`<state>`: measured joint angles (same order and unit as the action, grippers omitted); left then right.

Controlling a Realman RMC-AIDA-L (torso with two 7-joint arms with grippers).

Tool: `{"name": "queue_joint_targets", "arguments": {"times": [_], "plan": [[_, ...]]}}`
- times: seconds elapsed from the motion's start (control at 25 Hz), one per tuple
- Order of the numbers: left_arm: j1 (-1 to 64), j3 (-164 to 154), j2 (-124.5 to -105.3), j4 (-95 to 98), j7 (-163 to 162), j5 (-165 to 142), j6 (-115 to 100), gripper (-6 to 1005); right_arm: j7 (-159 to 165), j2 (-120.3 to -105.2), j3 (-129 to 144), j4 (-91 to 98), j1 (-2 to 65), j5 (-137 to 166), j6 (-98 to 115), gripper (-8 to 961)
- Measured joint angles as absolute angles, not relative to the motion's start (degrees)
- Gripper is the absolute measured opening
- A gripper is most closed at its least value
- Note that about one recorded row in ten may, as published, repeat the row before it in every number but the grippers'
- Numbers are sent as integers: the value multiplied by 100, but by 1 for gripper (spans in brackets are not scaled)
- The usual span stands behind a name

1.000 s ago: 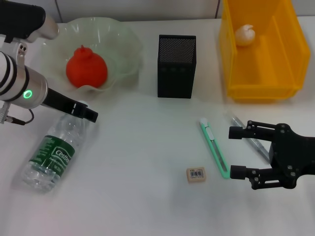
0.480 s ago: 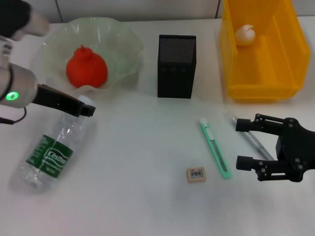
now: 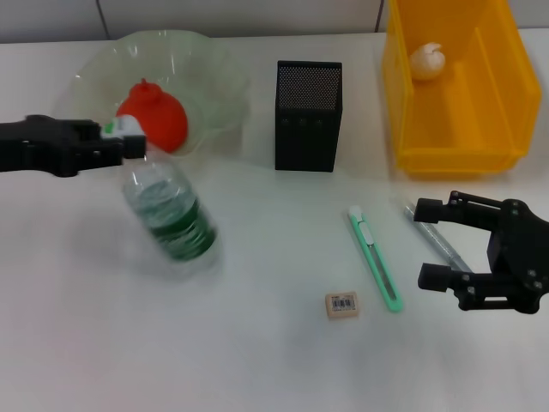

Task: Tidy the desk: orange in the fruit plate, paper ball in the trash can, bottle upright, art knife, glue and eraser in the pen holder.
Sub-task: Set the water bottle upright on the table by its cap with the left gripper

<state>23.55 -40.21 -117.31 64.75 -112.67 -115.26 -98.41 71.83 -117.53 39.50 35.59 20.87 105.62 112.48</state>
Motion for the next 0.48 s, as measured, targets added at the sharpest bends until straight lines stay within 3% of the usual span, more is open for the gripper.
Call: {"name": "queue_joint_targets", "arguments": {"times": [0.28, 0.48], "plan": [[2218, -3046, -11538, 4847, -9274, -10234, -10473, 445, 7334, -11825, 3849, 3526, 2138, 10415, 11305, 853], [2093, -3002, -11527, 3824, -7921, -9289, -10558, 445, 7334, -11839, 3640, 3219, 2287, 10385, 11297, 852]]}}
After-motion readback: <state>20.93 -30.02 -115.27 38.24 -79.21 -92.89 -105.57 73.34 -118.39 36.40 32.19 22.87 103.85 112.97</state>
